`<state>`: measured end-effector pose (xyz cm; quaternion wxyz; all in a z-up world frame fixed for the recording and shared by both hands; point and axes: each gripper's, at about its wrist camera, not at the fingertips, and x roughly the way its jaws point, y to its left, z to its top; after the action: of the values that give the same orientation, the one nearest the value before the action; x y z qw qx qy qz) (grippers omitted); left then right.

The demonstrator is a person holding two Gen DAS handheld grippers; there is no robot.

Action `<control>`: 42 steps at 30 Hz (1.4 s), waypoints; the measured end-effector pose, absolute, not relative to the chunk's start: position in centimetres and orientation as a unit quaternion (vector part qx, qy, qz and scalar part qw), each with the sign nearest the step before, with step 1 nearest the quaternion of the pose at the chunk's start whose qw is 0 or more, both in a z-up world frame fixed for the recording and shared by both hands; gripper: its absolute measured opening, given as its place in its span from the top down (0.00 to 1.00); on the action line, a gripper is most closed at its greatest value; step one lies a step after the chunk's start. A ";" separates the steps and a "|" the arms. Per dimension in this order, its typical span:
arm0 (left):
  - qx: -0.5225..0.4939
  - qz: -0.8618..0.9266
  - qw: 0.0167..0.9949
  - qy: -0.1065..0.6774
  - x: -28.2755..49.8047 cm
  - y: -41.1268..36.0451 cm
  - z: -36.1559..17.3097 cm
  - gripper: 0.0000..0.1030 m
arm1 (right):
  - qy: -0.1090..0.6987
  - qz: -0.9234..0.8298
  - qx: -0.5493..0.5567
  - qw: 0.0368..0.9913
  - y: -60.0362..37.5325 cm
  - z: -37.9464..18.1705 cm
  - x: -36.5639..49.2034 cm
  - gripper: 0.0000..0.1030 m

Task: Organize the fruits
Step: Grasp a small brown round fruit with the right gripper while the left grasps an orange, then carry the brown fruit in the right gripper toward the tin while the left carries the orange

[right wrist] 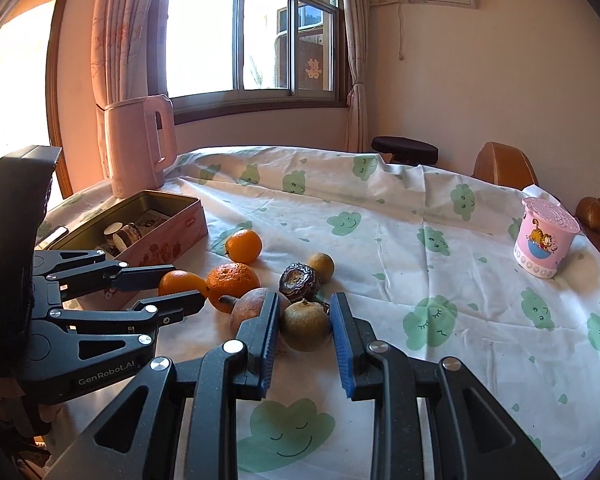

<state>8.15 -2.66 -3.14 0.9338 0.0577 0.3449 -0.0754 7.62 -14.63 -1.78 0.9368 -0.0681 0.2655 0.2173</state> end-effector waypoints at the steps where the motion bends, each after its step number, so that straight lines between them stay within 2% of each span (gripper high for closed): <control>1: 0.058 -0.073 0.935 0.341 8.1 -2.6 -3.1 0.67 | 0.263 0.219 -0.070 0.937 -14.6 -1.7 7.5 0.73; 42: 0.025 -0.038 0.963 0.265 5.8 -0.9 -1.4 0.67 | 0.203 0.243 -0.061 0.947 -15.2 -0.9 5.6 0.73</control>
<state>5.75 -0.94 -1.37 0.9631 0.0248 0.2653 -0.0382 5.56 -15.25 -0.86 0.9466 -0.0612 0.2028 0.2431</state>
